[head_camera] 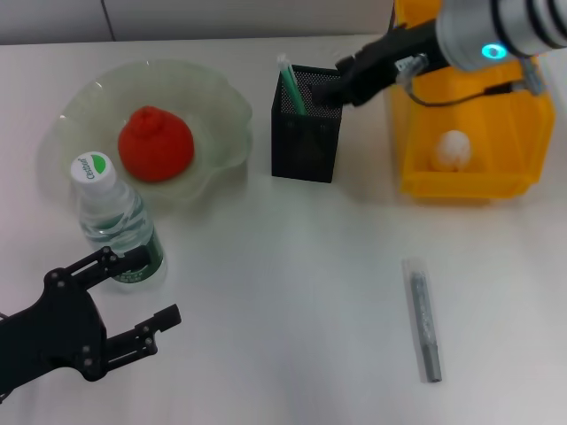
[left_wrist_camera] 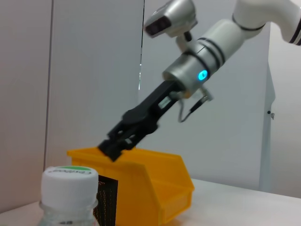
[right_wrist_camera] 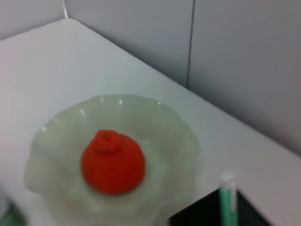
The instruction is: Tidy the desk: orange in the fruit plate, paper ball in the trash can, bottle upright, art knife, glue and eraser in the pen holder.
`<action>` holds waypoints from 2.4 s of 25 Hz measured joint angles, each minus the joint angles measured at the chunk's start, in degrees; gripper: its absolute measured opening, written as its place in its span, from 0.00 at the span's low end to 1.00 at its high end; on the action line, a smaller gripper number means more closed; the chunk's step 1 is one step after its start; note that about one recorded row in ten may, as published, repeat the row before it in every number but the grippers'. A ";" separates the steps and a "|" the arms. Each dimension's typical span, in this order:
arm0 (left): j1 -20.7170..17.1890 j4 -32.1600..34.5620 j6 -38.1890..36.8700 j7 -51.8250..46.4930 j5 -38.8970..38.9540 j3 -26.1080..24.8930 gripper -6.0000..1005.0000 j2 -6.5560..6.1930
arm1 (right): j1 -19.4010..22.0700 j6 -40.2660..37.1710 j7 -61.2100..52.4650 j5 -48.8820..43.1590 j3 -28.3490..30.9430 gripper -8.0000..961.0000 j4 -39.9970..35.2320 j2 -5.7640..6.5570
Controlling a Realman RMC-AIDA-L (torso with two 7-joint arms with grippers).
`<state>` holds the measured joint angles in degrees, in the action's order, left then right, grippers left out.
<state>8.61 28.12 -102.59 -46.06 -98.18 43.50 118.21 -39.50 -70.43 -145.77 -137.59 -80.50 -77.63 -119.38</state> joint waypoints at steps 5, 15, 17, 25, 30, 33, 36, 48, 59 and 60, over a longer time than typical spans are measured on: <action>-0.06 0.00 0.02 0.00 0.00 -0.07 0.76 0.00 | 5.08 -14.24 -10.26 -2.20 -0.17 0.48 -12.93 -0.42; 0.01 0.00 0.04 0.00 0.00 0.18 0.76 0.00 | 10.26 -20.66 -16.42 -5.23 -5.13 0.61 -8.10 -0.50; 0.05 0.00 0.04 0.00 0.01 0.21 0.76 0.00 | 9.94 -20.65 -17.38 -6.85 -5.90 0.61 -5.75 -0.50; -0.05 0.00 -0.22 0.00 0.01 0.01 0.76 0.00 | 10.25 -20.41 -18.85 -9.30 -6.35 0.61 -4.24 -0.50; 0.02 0.00 -0.32 0.00 0.00 0.01 0.76 0.00 | 9.61 -17.46 -18.85 -9.30 -7.02 0.61 -0.74 -0.50; 0.03 0.00 -0.33 0.00 0.01 0.01 0.76 0.00 | 8.73 -16.27 -18.84 -9.25 -7.99 0.61 1.37 -0.50; 0.01 0.00 -0.33 0.00 0.01 0.00 0.76 0.00 | 7.81 -15.18 -18.91 -9.16 -8.71 0.61 3.77 -0.50; 0.00 0.00 -0.12 0.00 0.00 -0.09 0.76 0.00 | 6.34 -13.59 -19.10 -9.23 -10.06 0.43 8.19 -0.30; -0.04 0.05 -0.22 0.00 0.02 -0.08 0.76 0.00 | 8.15 -12.86 -17.90 -8.05 -9.62 0.18 3.86 -0.23; -0.04 0.09 -0.25 0.00 0.02 -0.08 0.76 0.00 | 9.19 -12.57 -16.86 -6.49 -8.44 0.17 1.10 -0.25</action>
<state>8.56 28.22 -102.84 -46.06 -98.15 43.42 118.22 -30.31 -83.00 -162.63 -144.08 -88.94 -76.52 -119.64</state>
